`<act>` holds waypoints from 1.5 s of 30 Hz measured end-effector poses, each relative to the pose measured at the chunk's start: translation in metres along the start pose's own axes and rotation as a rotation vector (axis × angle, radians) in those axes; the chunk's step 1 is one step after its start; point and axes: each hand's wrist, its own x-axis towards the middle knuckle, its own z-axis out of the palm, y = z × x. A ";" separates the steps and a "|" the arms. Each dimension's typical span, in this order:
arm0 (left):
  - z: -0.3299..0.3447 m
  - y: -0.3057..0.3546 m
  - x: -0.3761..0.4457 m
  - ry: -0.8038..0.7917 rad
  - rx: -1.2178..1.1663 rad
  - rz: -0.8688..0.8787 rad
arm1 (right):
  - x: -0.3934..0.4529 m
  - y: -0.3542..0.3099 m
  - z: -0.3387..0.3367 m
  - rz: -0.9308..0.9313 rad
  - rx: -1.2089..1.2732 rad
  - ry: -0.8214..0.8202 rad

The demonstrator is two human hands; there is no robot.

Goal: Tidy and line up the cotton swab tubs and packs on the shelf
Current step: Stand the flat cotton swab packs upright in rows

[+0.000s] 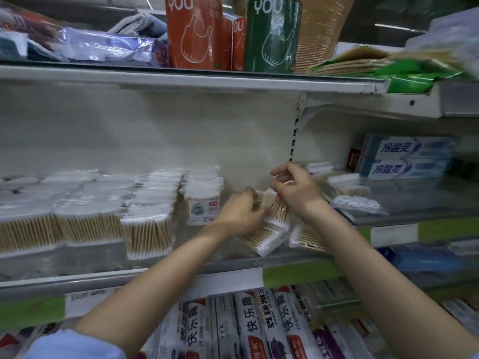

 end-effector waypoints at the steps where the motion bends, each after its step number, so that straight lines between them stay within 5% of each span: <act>1: 0.003 0.002 0.002 -0.027 -0.013 -0.021 | 0.000 0.001 -0.002 0.008 0.000 0.010; 4: 0.009 0.004 0.003 -0.018 -0.125 -0.056 | -0.001 0.006 -0.004 0.029 0.013 0.024; 12: -0.005 -0.008 -0.013 0.428 -0.520 -0.006 | -0.011 0.002 0.000 0.053 -0.016 0.069; 18: -0.013 -0.021 -0.035 0.476 -0.836 -0.170 | -0.027 0.001 0.028 0.106 0.274 -0.098; 28: -0.013 -0.025 -0.054 0.522 -0.886 -0.231 | -0.040 0.009 0.042 0.026 0.377 -0.269; 34: -0.010 -0.031 -0.059 0.484 -1.042 -0.173 | -0.038 0.015 0.038 0.131 0.681 -0.165; 40: -0.009 -0.026 -0.060 0.383 -1.101 -0.162 | -0.041 0.014 0.038 0.076 0.536 -0.322; 45: -0.009 -0.022 -0.064 0.353 -1.024 -0.160 | -0.040 0.017 0.037 0.115 0.624 -0.263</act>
